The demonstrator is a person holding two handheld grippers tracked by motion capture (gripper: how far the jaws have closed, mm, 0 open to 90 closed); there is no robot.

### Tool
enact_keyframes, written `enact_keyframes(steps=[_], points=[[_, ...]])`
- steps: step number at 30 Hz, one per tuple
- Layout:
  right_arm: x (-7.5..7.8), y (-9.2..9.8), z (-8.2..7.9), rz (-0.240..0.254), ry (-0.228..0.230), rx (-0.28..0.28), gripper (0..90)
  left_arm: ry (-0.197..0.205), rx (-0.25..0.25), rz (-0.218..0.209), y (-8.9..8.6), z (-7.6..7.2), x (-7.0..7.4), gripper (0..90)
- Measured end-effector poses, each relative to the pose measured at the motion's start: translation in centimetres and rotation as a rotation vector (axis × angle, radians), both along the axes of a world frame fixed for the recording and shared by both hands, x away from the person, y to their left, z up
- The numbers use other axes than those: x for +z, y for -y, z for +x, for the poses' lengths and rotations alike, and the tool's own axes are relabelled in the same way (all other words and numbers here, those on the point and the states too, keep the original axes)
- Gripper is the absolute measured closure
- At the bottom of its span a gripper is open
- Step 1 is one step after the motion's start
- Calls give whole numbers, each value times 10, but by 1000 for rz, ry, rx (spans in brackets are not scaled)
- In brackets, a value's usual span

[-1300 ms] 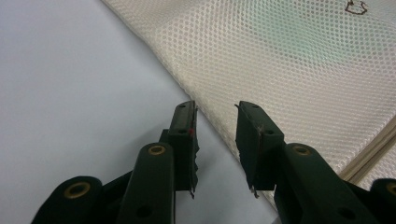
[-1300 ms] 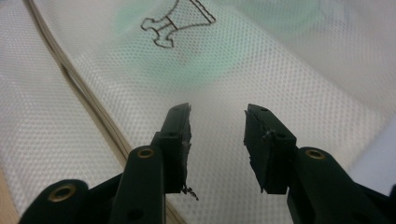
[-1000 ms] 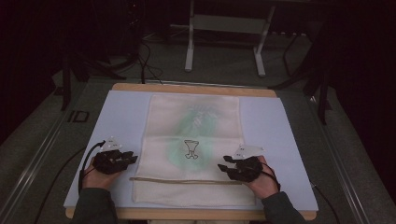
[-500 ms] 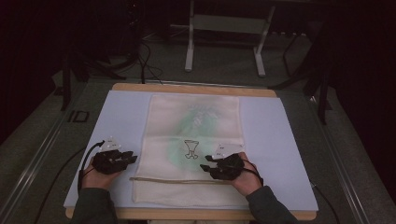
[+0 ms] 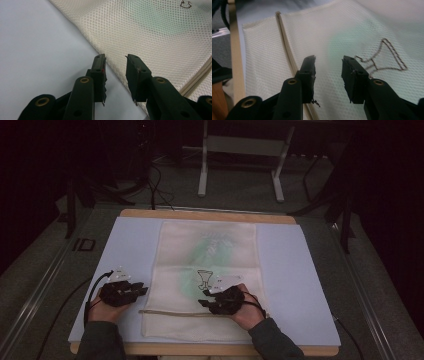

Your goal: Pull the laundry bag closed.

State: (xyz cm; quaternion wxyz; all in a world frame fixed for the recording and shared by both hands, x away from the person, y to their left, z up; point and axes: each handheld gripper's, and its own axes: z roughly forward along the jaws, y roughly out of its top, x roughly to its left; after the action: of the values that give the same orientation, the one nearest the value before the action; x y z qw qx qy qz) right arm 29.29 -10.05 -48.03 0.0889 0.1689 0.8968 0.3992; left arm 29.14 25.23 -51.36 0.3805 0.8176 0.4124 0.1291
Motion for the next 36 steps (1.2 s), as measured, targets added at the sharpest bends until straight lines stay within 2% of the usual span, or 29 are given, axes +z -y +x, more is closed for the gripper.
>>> enact_keyframes(steps=[14, 36], points=[[-5, -37, -4, -4, 1, 72, 646, 3, -4, -2, -1, 0, 0, 690], [-16, -77, -9, -18, -12, 147, 689, -5, -15, 1, 0, 1, -1, 689]])
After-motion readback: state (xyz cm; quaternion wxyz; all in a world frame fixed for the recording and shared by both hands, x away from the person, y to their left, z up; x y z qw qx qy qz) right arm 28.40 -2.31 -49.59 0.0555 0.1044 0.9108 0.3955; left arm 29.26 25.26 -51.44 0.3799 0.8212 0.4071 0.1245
